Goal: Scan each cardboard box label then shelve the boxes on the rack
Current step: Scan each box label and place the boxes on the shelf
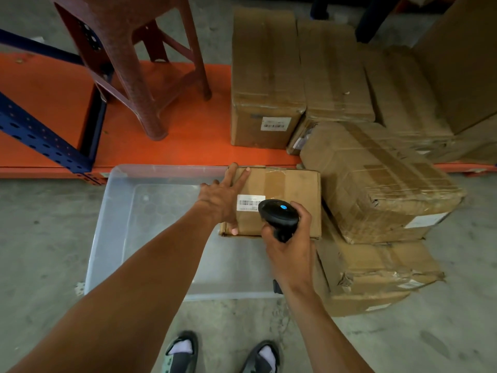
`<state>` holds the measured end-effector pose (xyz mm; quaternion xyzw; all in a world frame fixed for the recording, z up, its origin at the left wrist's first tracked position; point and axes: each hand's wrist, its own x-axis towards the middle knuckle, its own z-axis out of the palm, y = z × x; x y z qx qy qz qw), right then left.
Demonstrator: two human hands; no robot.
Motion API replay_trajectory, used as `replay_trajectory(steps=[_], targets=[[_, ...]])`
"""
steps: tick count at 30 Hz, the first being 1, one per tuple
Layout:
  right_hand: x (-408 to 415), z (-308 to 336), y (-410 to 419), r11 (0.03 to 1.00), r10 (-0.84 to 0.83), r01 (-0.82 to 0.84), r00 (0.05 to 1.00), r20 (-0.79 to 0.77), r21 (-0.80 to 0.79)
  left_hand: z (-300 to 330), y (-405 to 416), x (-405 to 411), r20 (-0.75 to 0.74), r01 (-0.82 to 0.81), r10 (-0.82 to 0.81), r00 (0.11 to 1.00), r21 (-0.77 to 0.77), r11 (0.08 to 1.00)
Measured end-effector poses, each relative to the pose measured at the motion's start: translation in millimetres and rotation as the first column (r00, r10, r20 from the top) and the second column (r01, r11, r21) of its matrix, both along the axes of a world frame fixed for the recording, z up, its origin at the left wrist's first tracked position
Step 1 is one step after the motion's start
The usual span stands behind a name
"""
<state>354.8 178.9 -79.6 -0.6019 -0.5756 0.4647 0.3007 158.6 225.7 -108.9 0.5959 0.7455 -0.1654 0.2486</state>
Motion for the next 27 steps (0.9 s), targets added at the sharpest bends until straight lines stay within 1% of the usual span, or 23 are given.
replay_trajectory(steps=[3,5,8,12,15,18,20,22,24,27], targets=[[21.1,12.8,23.7,1.0,0.017,-0.017,0.999,0.028,-0.024,8.3,9.9,2.2,-0.016,-0.008,0.007,1.0,-0.027,1.0],[38.4,25.1,44.9,0.999,0.031,-0.033,0.994,0.109,0.019,11.8,13.3,4.4,-0.027,-0.013,0.012,1.0,-0.042,0.999],[66.5,43.9,78.8,0.997,-0.004,-0.014,0.977,0.215,0.081,14.0,13.4,7.2,-0.037,-0.031,0.029,0.999,-0.048,0.998],[97.7,64.5,123.1,0.995,-0.058,0.025,0.936,0.348,0.098,19.3,11.5,11.5,-0.064,-0.033,0.031,0.998,-0.037,0.999],[114.2,74.4,153.1,0.994,-0.059,0.007,0.881,0.469,0.111,22.2,10.8,15.5,-0.073,-0.031,0.028,0.997,-0.039,0.999],[120.6,79.5,180.9,0.996,-0.02,-0.031,0.818,0.575,0.079,21.5,10.6,16.2,-0.079,-0.034,0.031,0.996,-0.036,0.999],[120.0,80.2,197.4,0.994,0.0,-0.072,0.747,0.665,0.08,19.5,10.7,15.5,-0.084,-0.027,0.025,0.996,-0.03,0.999],[116.6,79.6,209.7,0.991,0.031,-0.118,0.656,0.754,0.062,17.5,9.9,14.5,-0.09,-0.023,0.021,0.996,-0.016,1.0],[113.8,77.6,216.7,0.993,0.06,-0.118,0.602,0.796,0.014,16.4,8.5,14.5,-0.087,-0.024,0.023,0.996,-0.012,1.0],[112.6,73.4,218.5,0.995,0.088,-0.09,0.584,0.807,-0.044,15.9,8.1,16.0,-0.092,-0.024,0.023,0.995,-0.005,1.0]])
